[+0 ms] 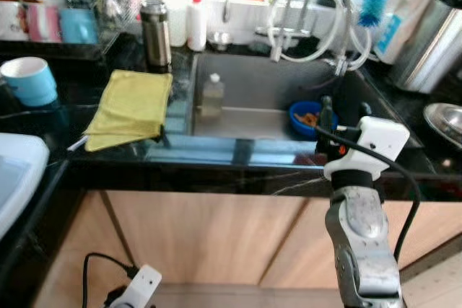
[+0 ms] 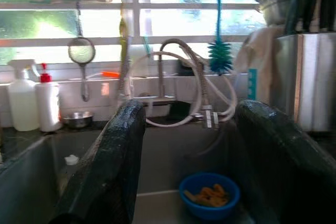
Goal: Kitchen organization
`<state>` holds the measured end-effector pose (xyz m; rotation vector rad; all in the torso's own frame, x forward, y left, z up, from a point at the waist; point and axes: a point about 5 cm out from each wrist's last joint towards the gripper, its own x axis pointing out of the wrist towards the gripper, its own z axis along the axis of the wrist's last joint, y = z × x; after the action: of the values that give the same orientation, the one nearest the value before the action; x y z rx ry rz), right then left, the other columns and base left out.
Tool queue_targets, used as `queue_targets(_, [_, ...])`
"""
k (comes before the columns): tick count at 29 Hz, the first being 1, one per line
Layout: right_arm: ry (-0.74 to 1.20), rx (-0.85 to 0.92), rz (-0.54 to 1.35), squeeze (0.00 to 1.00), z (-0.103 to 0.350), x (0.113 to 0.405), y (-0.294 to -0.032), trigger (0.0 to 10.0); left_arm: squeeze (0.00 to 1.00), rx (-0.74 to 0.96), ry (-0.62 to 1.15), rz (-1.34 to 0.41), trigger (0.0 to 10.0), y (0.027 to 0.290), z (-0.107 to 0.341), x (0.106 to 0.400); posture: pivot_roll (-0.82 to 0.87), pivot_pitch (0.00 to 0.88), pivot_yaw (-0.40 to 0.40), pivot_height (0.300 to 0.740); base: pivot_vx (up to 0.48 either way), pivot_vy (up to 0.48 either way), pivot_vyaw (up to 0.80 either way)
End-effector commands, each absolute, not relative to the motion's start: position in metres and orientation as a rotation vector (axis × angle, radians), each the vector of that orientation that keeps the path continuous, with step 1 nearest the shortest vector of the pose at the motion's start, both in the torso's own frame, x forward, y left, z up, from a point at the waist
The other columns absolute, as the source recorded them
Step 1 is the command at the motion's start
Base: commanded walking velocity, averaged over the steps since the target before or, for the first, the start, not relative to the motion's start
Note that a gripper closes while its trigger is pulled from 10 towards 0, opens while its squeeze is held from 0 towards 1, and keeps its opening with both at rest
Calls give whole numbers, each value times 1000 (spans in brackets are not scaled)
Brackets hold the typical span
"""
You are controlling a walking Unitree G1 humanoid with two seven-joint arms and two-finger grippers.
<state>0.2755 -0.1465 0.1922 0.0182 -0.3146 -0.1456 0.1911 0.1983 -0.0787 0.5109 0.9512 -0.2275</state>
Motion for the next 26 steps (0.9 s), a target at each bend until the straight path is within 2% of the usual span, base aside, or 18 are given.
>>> queue_targets(1, [-313,25,-163,0,192,275,-151,10000,0,520,945,-251,10000,193,-79,191,105,47,-89,740,0,-480,0])
queue_targets(4, [-314,26,-163,0,192,275,-151,10000,0,522,944,-252,10000,192,-79,191,105,45,-89,740,0,-412,0])
queue_targets(18, [-306,15,-188,0,190,276,-157,10000,0,499,935,-238,10000,191,-79,192,102,47,-94,740,0,0,0])
queue_targets(23, [-266,-17,-266,0,183,275,-172,10000,0,496,932,-241,10000,191,-78,193,101,52,-93,740,0,0,0])
queue_targets(26, [-215,-47,-377,0,177,274,-199,10000,0,495,930,-242,10000,190,-78,194,98,53,-93,740,0,0,0])
